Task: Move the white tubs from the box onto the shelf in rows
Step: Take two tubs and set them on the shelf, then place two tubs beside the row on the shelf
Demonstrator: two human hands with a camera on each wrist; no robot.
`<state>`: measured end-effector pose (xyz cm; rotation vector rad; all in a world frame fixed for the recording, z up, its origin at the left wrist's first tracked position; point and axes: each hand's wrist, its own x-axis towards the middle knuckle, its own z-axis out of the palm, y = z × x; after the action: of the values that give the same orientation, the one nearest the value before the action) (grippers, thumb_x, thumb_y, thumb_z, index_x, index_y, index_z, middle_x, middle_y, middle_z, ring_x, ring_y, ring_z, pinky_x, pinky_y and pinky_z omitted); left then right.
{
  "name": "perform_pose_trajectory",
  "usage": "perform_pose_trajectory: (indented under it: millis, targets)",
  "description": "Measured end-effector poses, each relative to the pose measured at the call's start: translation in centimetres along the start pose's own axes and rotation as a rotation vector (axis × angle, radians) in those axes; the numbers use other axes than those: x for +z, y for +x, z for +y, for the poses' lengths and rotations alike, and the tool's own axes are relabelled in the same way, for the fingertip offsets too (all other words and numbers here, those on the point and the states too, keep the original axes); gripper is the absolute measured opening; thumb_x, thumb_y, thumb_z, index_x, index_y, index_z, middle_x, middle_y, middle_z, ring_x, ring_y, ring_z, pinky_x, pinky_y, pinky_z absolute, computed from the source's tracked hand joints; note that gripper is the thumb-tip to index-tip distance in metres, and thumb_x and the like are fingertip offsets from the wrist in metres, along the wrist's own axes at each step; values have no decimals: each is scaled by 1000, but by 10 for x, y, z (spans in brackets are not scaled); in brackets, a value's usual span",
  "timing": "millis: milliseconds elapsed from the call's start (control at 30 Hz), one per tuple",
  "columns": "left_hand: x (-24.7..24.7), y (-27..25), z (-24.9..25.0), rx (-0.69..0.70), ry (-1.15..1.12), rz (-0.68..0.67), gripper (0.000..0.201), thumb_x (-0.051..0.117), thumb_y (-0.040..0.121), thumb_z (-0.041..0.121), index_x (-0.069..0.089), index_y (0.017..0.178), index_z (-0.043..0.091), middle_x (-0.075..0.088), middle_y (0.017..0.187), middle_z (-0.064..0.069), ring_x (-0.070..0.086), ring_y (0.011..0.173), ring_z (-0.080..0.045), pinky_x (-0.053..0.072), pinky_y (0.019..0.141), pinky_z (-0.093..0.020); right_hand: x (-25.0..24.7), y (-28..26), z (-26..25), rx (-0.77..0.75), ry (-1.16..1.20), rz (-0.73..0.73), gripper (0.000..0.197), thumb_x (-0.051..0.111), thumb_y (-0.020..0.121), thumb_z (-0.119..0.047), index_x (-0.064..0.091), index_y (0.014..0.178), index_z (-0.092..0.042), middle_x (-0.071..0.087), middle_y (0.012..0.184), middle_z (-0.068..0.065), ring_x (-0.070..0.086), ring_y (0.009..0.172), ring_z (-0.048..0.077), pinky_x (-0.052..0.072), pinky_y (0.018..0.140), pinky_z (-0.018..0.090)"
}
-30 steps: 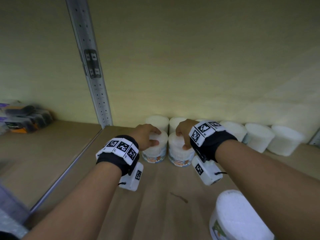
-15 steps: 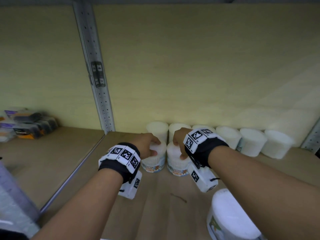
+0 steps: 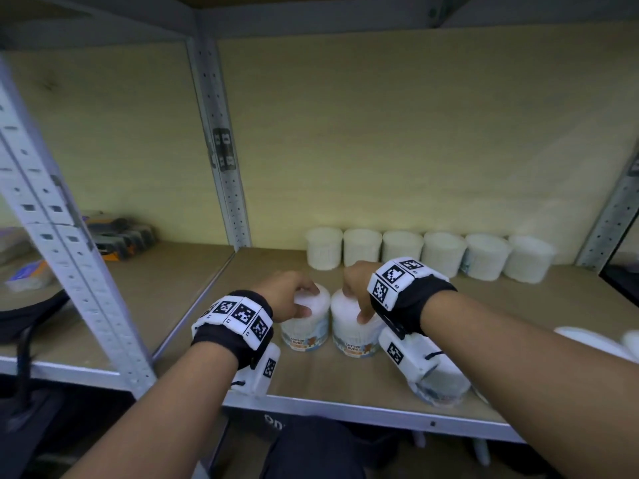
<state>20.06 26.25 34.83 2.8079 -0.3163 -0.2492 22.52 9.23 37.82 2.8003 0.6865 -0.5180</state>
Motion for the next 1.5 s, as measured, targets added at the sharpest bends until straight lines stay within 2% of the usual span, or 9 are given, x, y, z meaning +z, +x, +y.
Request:
perform_pose_trajectory:
  millis: [67,133,200,267,333,733,1067,1267,1500]
  targets:
    - [2,-10,3,9,-3,0,46,68,85,23,55,130,25,49,141,3,47,129,-18,38,105,-32,0,-18,-8,-21,-19,25,52,78,54,-44,69,86,-5,72,77,11,66,66,23,56,63,32]
    - [4,-19,5,20,-2,5,46,69,85,24,55,129,26,50,141,3,46,129,-18,37,106,-33,6,-29,-11,-33,-17,19,56,81,65,-34,67,104,4,72,104,20,65,73,22,52,60,26]
    - [6,-27,8,33,8,8,46,69,85,24,56,129,25,50,141,4,46,129,-18,37,106,-32,10,-37,-11,-14,-11,-8,62,78,75,-27,59,120,12,64,121,25,65,85,27,51,57,32]
    - [8,-34,9,52,13,7,45,69,85,25,57,128,26,51,139,5,46,128,-16,36,105,-30,11,-46,-10,-26,12,-11,66,75,79,-25,52,129,11,57,131,25,61,114,35,52,85,40]
    - [10,-40,11,68,8,9,44,70,84,26,58,126,26,52,137,7,47,126,-15,36,104,-29,14,-53,-9,-25,20,8,66,74,80,-25,51,133,7,55,135,21,55,124,33,47,99,38]
    - [19,-57,28,102,14,41,41,71,82,31,60,122,27,55,126,9,50,118,-13,36,93,-22,27,-76,3,-33,70,18,68,77,77,-25,50,138,-11,57,136,6,56,122,26,47,102,37]
    - [4,-48,41,63,-22,45,40,63,88,25,58,127,23,60,129,4,55,116,-12,42,96,-24,31,-86,26,-60,274,129,54,66,86,-36,53,134,-16,58,134,1,57,119,20,46,95,31]
    - [-10,-17,81,93,-76,92,41,59,90,20,54,131,17,57,133,2,53,121,-13,38,95,-20,29,-97,74,61,418,231,45,64,87,-36,60,126,-14,61,128,3,60,114,20,48,98,32]
    - [-18,43,165,223,-113,130,38,61,89,27,58,125,18,61,120,3,57,102,-11,42,85,-21,33,-108,162,248,364,328,36,62,85,-34,66,117,-17,65,121,3,63,106,20,51,94,32]
